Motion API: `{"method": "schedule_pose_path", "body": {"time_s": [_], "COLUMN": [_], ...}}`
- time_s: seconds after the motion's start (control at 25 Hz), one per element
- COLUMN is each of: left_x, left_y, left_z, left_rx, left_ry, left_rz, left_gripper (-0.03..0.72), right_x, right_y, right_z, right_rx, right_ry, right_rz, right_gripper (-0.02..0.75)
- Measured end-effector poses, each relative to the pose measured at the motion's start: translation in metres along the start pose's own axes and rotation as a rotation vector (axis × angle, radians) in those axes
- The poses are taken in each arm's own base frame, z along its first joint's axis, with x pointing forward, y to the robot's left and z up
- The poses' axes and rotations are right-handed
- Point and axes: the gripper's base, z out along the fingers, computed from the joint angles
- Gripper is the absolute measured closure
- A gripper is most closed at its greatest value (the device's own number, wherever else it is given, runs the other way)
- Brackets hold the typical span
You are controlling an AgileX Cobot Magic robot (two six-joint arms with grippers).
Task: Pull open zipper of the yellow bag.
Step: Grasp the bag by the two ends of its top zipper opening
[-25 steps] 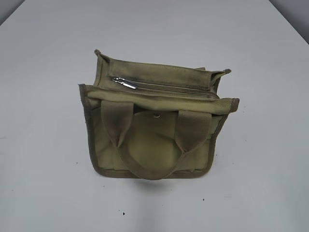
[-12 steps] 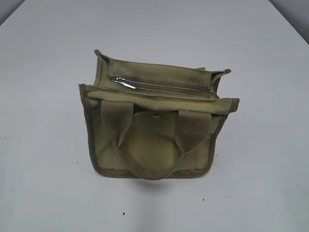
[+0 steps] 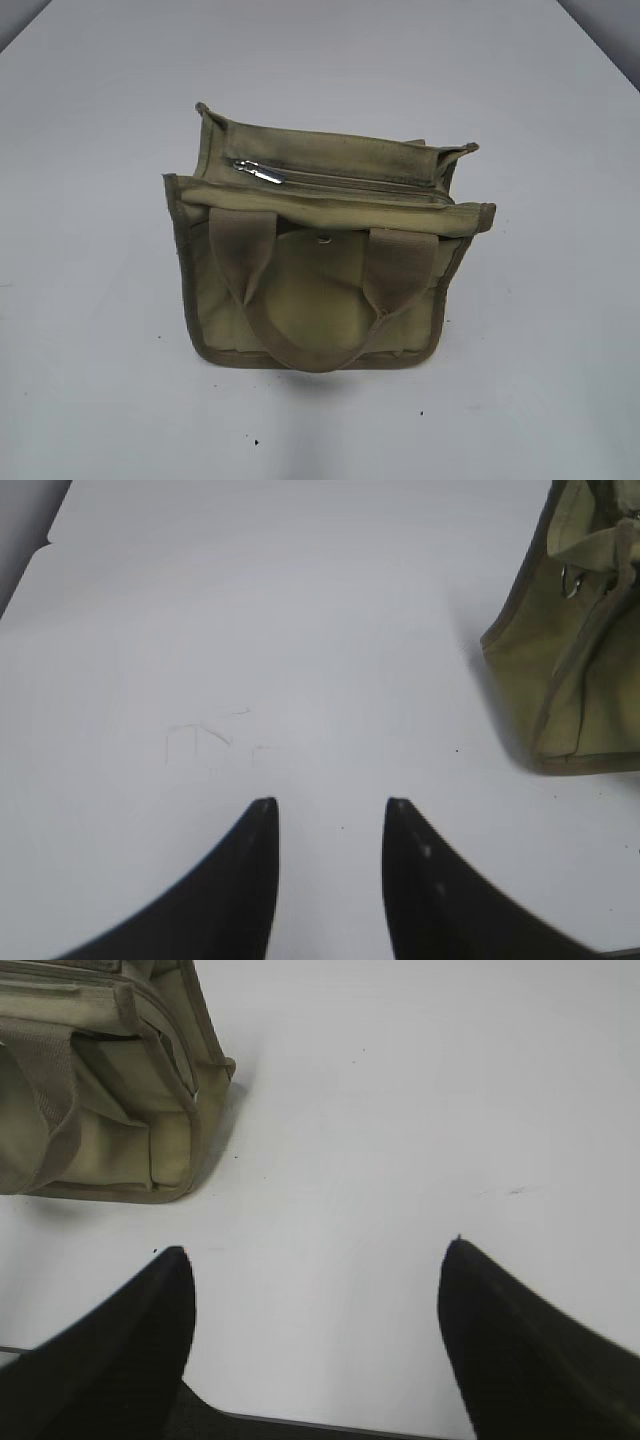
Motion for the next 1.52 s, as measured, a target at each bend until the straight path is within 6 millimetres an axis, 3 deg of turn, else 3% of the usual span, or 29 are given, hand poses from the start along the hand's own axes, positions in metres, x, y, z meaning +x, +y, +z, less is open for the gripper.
{"method": "schedule_pose_path", "body": {"time_s": [0.36, 0.56, 0.68, 0.8, 0.92, 1.08, 1.28, 1.52], "left_x": [-0.002, -0.038, -0.062, -0.078, -0.093, -0.115, -0.134, -0.134], "left_y": [0.0, -0.008, -0.015, -0.024, -0.033, -0.046, -0.073, -0.107], "left_z": [0.003, 0.026, 0.057, 0.102, 0.153, 0.202, 0.25, 0.293], "left_rx": [0.004, 0.112, 0.21, 0.31, 0.414, 0.556, 0.66, 0.72], "left_ry": [0.012, -0.006, -0.003, 0.129, 0.283, 0.406, 0.485, 0.58], "left_rz": [-0.002, -0.094, -0.231, -0.286, -0.338, -0.396, -0.371, -0.353], "left_gripper": [0.413, 0.413, 0.402, 0.33, 0.26, 0.239, 0.237, 0.237], "right_x": [0.0, -0.006, -0.013, -0.023, -0.038, -0.06, -0.095, -0.144], "right_y": [0.0, -0.002, -0.004, -0.002, 0.001, 0.006, 0.013, 0.024], "right_z": [0.0, 0.012, 0.028, 0.044, 0.064, 0.1, 0.149, 0.196], "right_rx": [0.0, -0.045, -0.097, -0.158, -0.207, -0.254, -0.317, -0.411], "right_ry": [0.0, 0.093, 0.211, 0.284, 0.292, 0.302, 0.335, 0.3], "right_rz": [0.0, -0.006, -0.016, -0.053, -0.11, -0.166, -0.205, -0.233], "right_gripper": [0.153, 0.153, 0.153, 0.153, 0.153, 0.153, 0.153, 0.153]}}
